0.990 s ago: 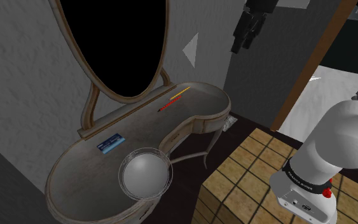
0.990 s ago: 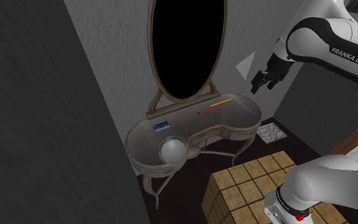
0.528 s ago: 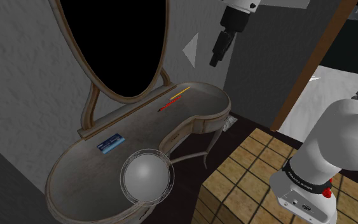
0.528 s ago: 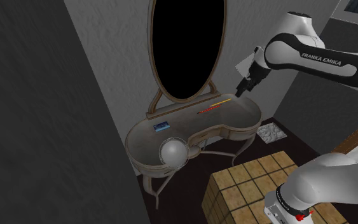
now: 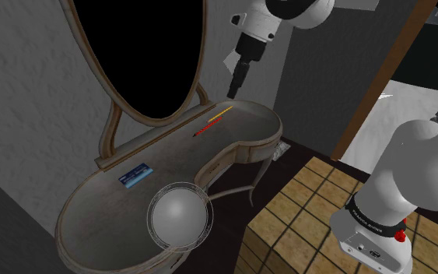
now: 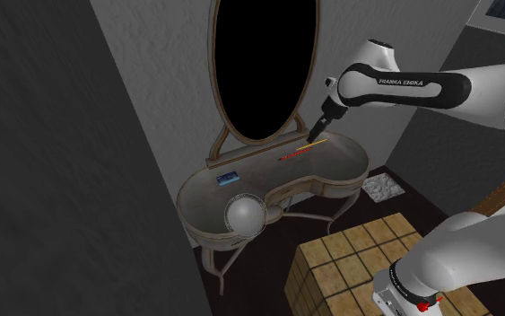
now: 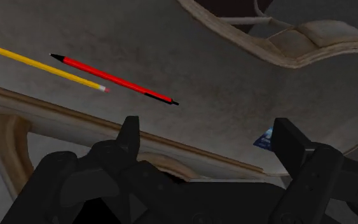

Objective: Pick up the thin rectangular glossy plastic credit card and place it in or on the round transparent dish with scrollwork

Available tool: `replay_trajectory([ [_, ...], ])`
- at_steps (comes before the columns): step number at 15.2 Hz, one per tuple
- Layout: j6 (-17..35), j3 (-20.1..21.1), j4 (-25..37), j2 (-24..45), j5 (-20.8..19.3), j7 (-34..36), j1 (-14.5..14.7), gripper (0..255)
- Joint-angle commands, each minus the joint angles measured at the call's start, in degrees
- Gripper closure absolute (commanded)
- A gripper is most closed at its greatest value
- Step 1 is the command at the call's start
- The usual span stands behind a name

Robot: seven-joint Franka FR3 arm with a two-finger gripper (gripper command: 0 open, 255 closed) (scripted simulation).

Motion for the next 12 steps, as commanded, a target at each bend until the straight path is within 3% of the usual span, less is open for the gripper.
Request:
replay_trajectory([
  [1, 3.0, -0.3, 1.1, 3.8, 2.2, -4.6, 2.0, 0],
  [12, 10.4, 0.9, 11.4, 22.8, 15.1, -30.2, 9.5, 0],
])
